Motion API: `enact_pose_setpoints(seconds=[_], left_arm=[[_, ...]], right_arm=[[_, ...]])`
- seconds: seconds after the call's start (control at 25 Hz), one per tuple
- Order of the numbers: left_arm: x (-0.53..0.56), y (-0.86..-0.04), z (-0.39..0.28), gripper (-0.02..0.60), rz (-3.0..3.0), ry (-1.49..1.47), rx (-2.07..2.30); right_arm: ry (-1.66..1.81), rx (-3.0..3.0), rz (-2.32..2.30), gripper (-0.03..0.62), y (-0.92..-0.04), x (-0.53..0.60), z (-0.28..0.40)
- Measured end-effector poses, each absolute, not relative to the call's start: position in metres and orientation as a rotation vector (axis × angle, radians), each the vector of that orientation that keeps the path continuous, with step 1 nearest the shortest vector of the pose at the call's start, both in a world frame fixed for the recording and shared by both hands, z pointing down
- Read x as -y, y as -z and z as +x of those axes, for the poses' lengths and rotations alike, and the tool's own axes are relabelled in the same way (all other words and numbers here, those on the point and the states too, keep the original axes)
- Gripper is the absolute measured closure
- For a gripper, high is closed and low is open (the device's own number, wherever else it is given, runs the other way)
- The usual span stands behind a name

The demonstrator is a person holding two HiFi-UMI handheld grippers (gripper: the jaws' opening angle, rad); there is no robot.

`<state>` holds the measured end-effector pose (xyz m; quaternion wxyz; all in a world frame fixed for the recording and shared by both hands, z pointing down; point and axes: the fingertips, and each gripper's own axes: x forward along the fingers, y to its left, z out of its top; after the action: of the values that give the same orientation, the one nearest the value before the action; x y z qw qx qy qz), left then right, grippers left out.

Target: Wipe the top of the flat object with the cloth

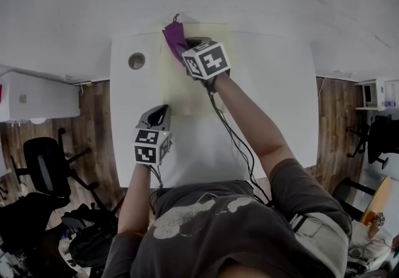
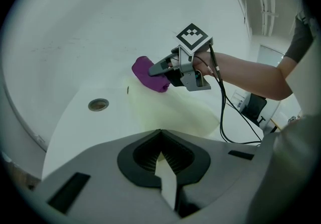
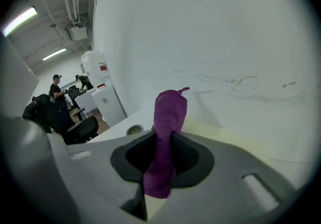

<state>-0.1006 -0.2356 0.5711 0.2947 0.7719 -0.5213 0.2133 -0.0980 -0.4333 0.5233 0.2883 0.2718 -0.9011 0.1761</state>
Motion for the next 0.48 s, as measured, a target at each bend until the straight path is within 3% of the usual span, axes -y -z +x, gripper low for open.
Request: enact_pose_setpoints(seconds=[0.48], left_arm=[[0.236, -0.572, -0.102, 0.583, 2.052, -0.535, 1.380]], right_arm=[[-0.247, 2.307, 0.654, 0.520, -0.541, 0.465, -0.129]])
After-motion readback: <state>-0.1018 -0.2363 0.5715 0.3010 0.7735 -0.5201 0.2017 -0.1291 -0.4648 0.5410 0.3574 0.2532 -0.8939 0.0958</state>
